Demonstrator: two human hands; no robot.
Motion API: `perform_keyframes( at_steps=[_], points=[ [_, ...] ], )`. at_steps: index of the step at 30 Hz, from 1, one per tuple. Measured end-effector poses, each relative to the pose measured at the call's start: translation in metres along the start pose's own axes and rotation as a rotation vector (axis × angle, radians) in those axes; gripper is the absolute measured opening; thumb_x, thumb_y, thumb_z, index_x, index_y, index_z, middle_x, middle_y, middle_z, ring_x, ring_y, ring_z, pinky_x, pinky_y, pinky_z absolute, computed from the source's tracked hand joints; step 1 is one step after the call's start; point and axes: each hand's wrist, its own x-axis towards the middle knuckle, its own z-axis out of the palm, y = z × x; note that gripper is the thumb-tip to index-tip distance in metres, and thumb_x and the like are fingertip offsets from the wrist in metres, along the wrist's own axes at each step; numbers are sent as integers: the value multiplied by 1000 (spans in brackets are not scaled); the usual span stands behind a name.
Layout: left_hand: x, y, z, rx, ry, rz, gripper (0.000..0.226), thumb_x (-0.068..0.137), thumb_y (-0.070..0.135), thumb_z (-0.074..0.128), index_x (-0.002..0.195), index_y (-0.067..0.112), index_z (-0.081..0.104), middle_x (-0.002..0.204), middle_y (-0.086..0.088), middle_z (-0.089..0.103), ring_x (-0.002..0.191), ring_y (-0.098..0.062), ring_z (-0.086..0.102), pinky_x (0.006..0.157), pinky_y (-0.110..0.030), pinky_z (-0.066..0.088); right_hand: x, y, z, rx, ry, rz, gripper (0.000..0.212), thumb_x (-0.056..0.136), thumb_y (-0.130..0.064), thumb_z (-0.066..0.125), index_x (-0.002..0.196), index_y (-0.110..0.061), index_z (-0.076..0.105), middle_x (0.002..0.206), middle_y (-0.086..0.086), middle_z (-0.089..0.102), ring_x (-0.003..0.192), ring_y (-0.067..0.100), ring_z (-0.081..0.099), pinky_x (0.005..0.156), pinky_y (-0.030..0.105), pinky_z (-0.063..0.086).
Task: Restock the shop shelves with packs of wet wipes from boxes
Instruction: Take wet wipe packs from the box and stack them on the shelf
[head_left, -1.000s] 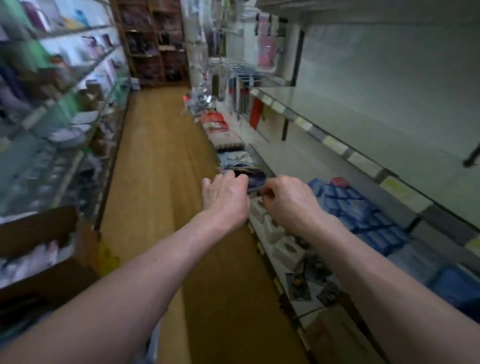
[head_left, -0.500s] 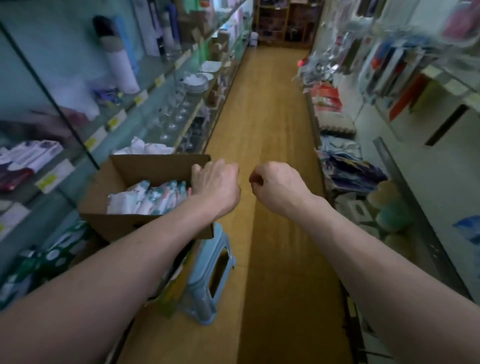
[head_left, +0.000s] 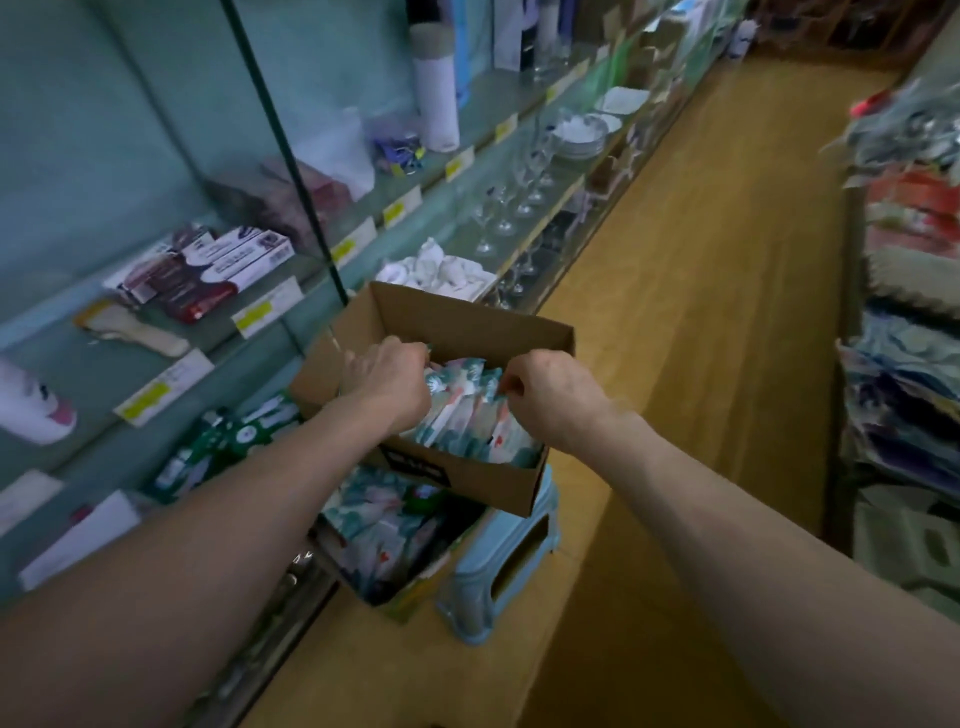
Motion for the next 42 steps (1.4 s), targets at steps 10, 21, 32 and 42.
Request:
perform_keyframes(
  at_steps=[10,21,32,42],
  points=[
    [40,-23,34,-140,-359,59,36,89,24,58,125,27,56,136,-6,52,119,-26,52,97,-34,46,42,-23,47,18,-243,102,23,95,-15,51,116,-9,59,116,11,62,106,29,59,82,34,48],
    [73,-44,53,-324,-495,86,26,88,28,57,69,10,53,72,-7,53,67,-21,49,51,-26,33,72,-43,75,546,-286,503,42,94,-24,52,132,-16,38,116,9,56,108,24,55,84,24,38],
    [95,-64,47,-730,-660,-87,22,92,16,50,112,12,57,93,-6,66,81,-18,66,60,-25,48,88,-53,81,611,-241,582,31,82,-19,64,110,-12,53,92,4,56,92,26,61,78,37,54],
    [96,-43,32,-1406,-985,-258,35,91,30,58,121,13,54,106,-13,63,90,-28,64,68,-46,57,65,-15,34,1051,-110,902,26,90,-16,42,109,-6,56,109,21,66,105,35,62,93,44,49]
  ],
)
